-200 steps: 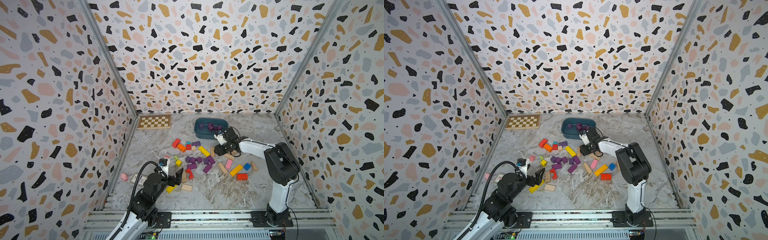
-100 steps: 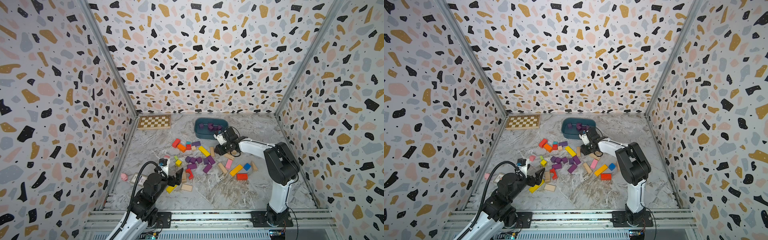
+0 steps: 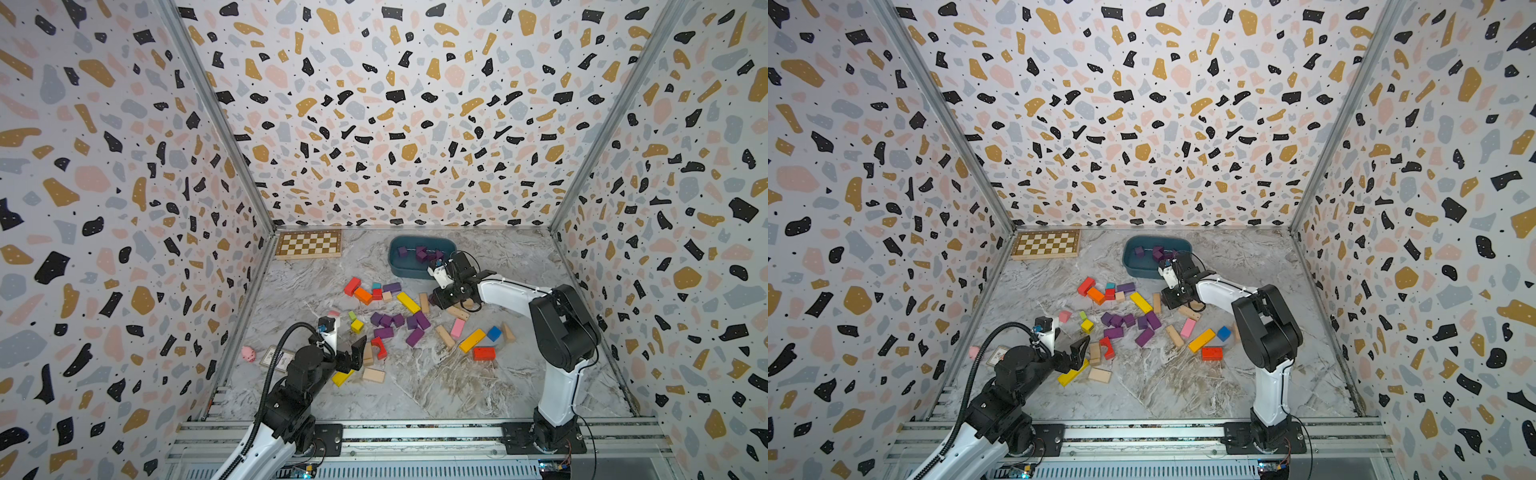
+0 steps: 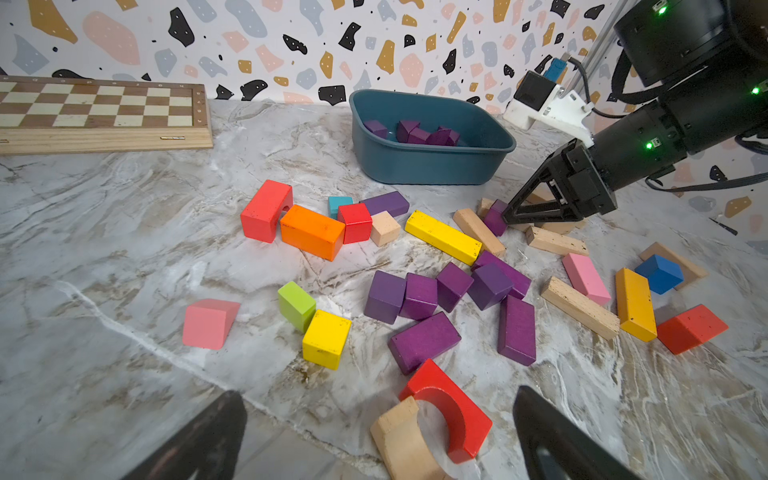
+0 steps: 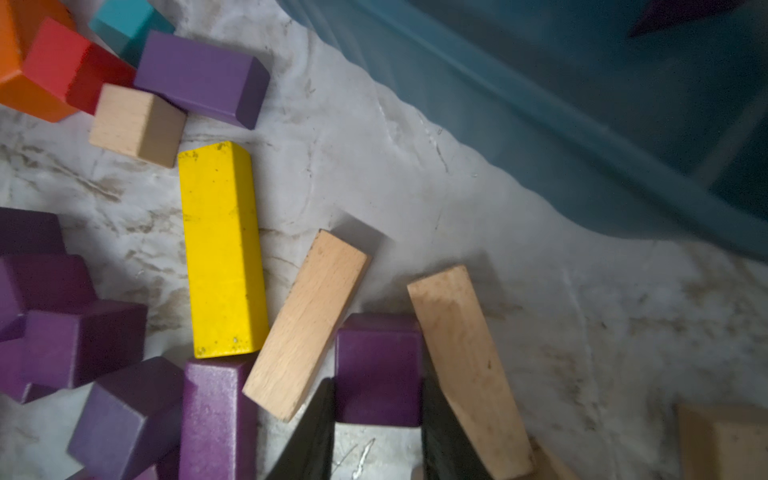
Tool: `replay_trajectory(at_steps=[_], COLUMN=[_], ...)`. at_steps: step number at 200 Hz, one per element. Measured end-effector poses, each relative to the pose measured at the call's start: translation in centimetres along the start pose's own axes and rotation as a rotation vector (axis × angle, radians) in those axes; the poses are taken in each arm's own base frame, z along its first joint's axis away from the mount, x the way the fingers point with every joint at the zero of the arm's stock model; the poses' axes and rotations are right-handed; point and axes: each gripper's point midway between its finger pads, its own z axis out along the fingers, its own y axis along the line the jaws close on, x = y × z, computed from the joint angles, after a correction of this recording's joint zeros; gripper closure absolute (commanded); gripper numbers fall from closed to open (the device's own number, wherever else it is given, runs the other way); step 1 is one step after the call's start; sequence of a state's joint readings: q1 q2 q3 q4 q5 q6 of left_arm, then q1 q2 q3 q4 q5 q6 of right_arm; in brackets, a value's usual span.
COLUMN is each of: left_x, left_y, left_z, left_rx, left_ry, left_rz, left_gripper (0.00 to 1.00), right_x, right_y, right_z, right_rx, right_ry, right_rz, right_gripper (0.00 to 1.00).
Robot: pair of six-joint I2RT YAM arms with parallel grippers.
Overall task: Pick purple bricks into the storage bin
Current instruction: Pick up the building block from the center of the board, then place the building block in the storage box.
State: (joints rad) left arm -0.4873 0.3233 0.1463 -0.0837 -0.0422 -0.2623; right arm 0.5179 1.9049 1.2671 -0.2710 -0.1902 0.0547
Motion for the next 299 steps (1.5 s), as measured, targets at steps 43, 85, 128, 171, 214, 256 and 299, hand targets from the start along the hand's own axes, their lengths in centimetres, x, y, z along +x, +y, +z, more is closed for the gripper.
replay_trajectory(at_steps=[43,85,128,171,214,256,299], left_x=[0.0,0.1,0.1,0.0,0.0,0.0,0.0], left_y=[0.0,0.0,0.0,0.0,0.0,0.0,0.0], left_z=[0.0,0.0,0.0,0.0,0.0,0.0,0.0], left_rx=[-0.001,-0.001,-0.001,-0.001,0.000,0.000,0.000], left_ry=[0.002,0.003,0.003,0.001,-0.002,-0.002,-0.002], left_rz=[0.000,0.000,0.000,0.000,0.000,0.000,0.000], left_gripper=[0.01,0.01,0.01,0.01,0.01,0.01,0.01], right_x=[-4.4,-9.7,-16.9,-20.1,-19.8,-19.1,-19.2], right_y=[0.4,0.6,0.4,-0.6,-1.5,-2.1,-3.1], right_z=[-3.0,-6.0,-6.4,-1.3,3.1,5.4,7.2], right_rx=[0.010,0.030,0.045,0.045,0.044,0.047,0.052], right_ry=[-0.082,-0.181,-0.298,-0.281,-0.238,-0.224,-0.241], right_rz=[-0.016,-0.030,-0.042,-0.030,0.001,0.032,0.060], right_gripper=[0.80,0.83,0.86,0.87,0.88,0.89,0.89])
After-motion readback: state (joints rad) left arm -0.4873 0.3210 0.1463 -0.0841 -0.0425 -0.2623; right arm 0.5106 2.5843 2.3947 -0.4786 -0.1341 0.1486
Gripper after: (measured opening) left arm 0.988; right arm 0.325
